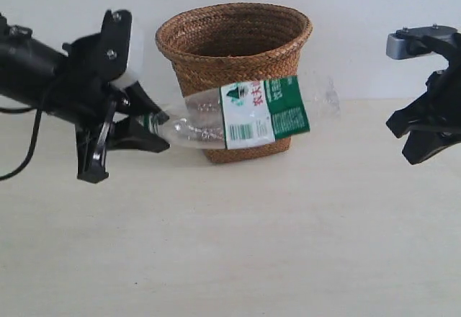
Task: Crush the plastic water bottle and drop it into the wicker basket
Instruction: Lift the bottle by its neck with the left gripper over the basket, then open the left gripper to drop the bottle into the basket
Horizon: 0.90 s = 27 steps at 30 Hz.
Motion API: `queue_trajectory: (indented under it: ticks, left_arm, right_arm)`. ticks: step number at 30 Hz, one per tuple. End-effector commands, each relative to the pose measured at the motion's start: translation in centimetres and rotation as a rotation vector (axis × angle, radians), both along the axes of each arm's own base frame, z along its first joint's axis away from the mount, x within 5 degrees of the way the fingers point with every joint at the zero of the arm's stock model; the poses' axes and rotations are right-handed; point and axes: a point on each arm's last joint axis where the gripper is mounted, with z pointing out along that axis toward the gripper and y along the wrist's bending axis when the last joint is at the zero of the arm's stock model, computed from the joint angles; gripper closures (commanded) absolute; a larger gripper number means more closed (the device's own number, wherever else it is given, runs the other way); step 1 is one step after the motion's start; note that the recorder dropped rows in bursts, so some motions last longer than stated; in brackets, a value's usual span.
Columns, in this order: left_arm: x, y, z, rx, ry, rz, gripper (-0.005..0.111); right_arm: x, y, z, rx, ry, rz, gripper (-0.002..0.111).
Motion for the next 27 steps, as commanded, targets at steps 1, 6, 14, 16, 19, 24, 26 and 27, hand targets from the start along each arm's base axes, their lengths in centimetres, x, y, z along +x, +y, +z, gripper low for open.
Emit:
queue_trajectory:
  ticks: [1,6,14,16,19,24,26,27]
  left_arm:
    - [1.7,-0.3,3.8,-0.049,-0.153,0.043,0.102]
    - [7.3,-0.2,6.7,-0.157,-0.468,0.357,0.097]
    - [11.7,-3.1,6.1,-0.137,-0.575,0.330,0.007]
    - [11.6,-3.1,6.3,-0.137,-0.581,0.329,0.024]
    - [11.2,-3.0,6.8,-0.151,-0.575,0.331,0.058]
    - [10.2,-2.6,6.9,-0.151,-0.564,0.334,0.100]
    - [9.4,-2.3,7.2,-0.152,-0.564,0.334,0.102]
    - [9.1,-2.2,7.4,-0.152,-0.565,0.334,0.102]
  right_arm:
    - [0.2,-0.1,-0.1,0.026,-0.034,-0.017,0.108]
    - [0.1,0.0,-0.1,0.027,-0.028,-0.016,0.108]
    - [-0.1,0.3,0.0,0.071,0.000,-0.022,0.108]
    - [-0.1,0.3,0.0,0.069,-0.007,-0.017,0.108]
    - [-0.1,0.3,0.0,0.069,-0.007,-0.017,0.108]
    - [0.1,0.3,0.0,0.070,-0.025,-0.023,0.108]
    - [0.3,0.3,0.1,0.070,-0.045,-0.027,0.108]
    - [0.3,0.3,0.1,0.070,-0.049,-0.028,0.108]
